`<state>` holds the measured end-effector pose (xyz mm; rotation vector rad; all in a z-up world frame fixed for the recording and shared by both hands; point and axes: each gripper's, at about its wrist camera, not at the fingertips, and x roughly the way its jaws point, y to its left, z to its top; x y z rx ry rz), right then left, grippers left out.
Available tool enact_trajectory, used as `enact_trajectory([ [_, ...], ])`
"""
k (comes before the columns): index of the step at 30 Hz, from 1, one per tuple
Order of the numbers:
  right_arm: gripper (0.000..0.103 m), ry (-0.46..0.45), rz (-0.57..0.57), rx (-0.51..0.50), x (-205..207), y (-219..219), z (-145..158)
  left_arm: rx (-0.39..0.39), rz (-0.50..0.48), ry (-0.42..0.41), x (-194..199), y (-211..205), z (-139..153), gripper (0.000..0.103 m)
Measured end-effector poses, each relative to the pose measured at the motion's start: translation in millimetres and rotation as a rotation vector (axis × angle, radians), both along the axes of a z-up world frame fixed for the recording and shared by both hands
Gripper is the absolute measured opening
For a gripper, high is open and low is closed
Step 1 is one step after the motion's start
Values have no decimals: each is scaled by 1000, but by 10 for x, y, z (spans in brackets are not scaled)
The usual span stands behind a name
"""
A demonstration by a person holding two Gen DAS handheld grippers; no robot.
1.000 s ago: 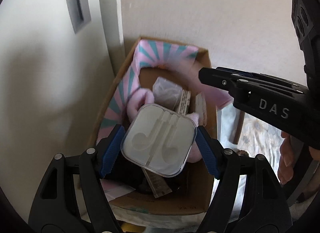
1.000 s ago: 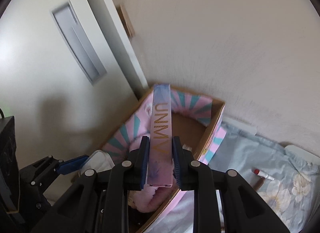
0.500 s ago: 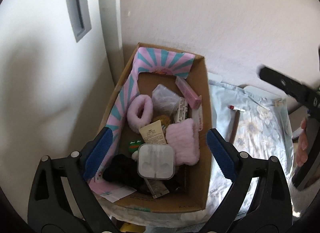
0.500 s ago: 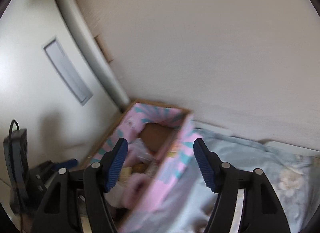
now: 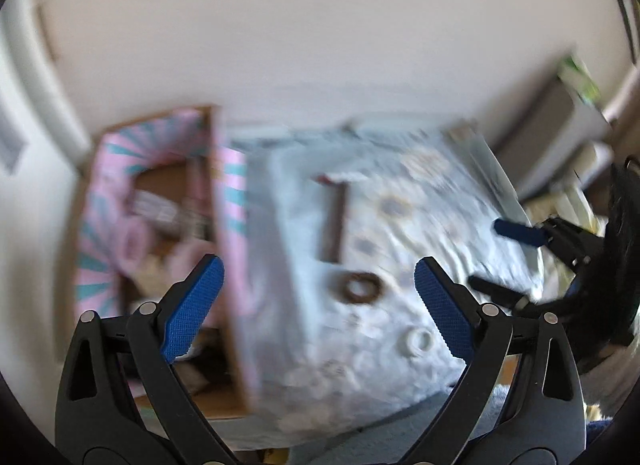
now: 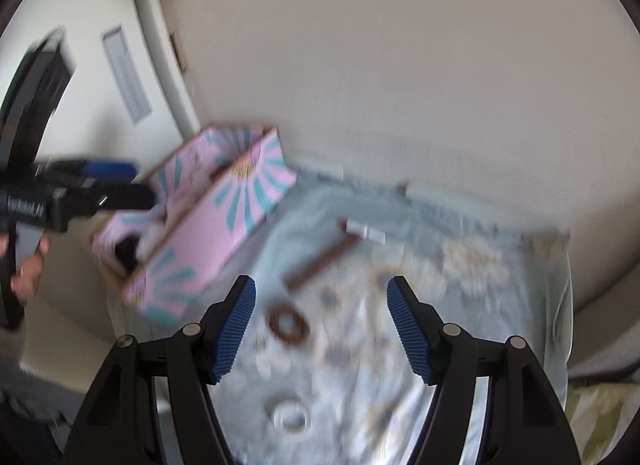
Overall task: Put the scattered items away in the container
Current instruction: 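Grasp the brown hair tie with left tool while right grasps the clear tape roll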
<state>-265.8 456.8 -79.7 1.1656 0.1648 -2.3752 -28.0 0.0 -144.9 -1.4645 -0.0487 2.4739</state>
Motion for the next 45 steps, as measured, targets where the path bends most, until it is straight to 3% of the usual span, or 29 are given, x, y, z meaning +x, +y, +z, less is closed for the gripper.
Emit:
enact_trajectory([
  [4,64,-54,9,45,744,-453,-283,-13,-27,-71,-42,293,-367,96],
  [8,64,-105,24,28,1948,-940,-299,-16,-34,-135,-108,456,-788,96],
  [12,64,-130,54,40,2467,-1337,-527,-10,-23,-188,-193,553,-1102,94],
  [19,64,-121,63,53,2569,-1489,-717,-54,-14,-194,-271,652,-1319,92],
  [22,60,-129,69,41,2537,-1525,-792,-60,-8,-202,-290,661,-1372,91],
  [23,56,-136,74,38,2531,-1525,-824,-62,-9,-205,-293,663,-1401,86],
  [24,51,-145,80,39,2530,-1529,-855,-61,-11,-212,-299,664,-1437,76],
  [27,40,-187,104,52,2529,-1565,-943,-87,-29,-187,-290,697,-1460,68],
  [28,40,-184,109,49,2540,-1569,-942,-100,-36,-182,-288,715,-1462,67],
  [31,40,-187,111,49,2573,-1590,-941,-129,-40,-165,-283,712,-1448,44],
  [35,39,-184,115,57,2632,-1608,-903,-95,-3,-183,-336,548,-1428,21],
  [45,39,-163,67,23,2619,-1554,-681,-99,-10,-79,-328,408,-925,16],
])
